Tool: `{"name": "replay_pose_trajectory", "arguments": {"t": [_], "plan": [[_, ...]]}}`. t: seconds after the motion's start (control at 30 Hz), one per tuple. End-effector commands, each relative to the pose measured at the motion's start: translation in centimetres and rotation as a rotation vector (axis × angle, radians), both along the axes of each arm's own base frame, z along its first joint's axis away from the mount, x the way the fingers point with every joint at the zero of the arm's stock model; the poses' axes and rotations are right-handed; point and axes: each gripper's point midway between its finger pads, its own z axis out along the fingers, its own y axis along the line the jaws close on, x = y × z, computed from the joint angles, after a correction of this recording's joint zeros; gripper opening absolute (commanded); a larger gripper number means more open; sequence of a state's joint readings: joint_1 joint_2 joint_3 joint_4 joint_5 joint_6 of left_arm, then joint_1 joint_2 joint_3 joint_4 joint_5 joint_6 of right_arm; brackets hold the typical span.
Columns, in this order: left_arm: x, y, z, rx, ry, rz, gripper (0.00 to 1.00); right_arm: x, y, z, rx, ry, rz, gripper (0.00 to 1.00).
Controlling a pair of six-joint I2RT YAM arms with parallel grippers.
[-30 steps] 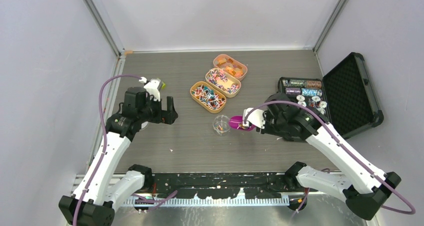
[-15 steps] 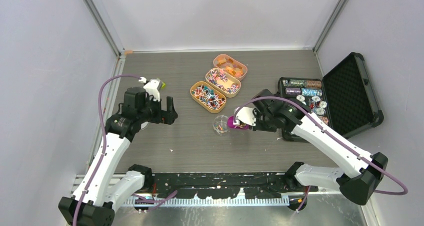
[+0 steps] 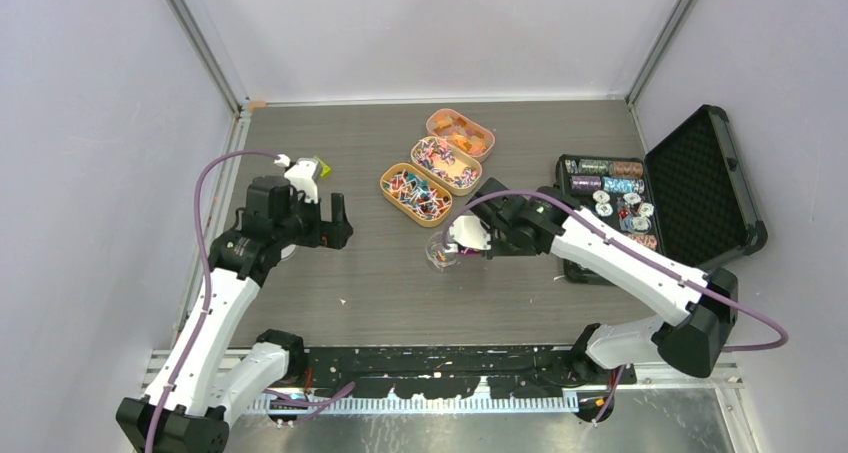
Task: Pack the candies
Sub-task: Place the fake candies in the packing bottle.
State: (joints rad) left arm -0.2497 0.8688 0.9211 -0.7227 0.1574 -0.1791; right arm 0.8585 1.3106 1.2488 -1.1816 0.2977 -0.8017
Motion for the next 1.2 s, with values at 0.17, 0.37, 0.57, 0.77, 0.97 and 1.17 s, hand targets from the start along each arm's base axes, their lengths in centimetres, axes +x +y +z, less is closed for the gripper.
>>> {"name": "replay_pose_trajectory", "arguments": {"t": [0.17,0.37,0.57,0.77,0.97,1.17], "plan": [[0.3,0.7,1.2,0.017,-0.052,0.04,1.0,1.3,-0.1,2.2,-0.12,-0.104,0.004,0.0],[0.4,0.9,1.4,0.021,-0.059,0.047,1.0,1.4,0.8,3.3,-0.142,-0.143,0.036,0.01],[0.3,0.9,1.3,0.023,-0.057,0.047,1.0,1.4,1.7,4.2,-0.185,-0.175,0.071,0.0],[0.2,1.0,1.4,0.024,-0.064,0.048,1.0,1.3,1.9,4.8,-0.26,-0.197,0.097,0.0],[0.3,1.0,1.4,0.024,-0.064,0.048,1.0,1.2,1.4,5.1,-0.318,-0.208,0.099,0.01],[0.3,1.1,1.3,0.028,-0.062,0.053,1.0,1.0,1.5,5.6,-0.338,-0.231,0.118,0.0]]}}
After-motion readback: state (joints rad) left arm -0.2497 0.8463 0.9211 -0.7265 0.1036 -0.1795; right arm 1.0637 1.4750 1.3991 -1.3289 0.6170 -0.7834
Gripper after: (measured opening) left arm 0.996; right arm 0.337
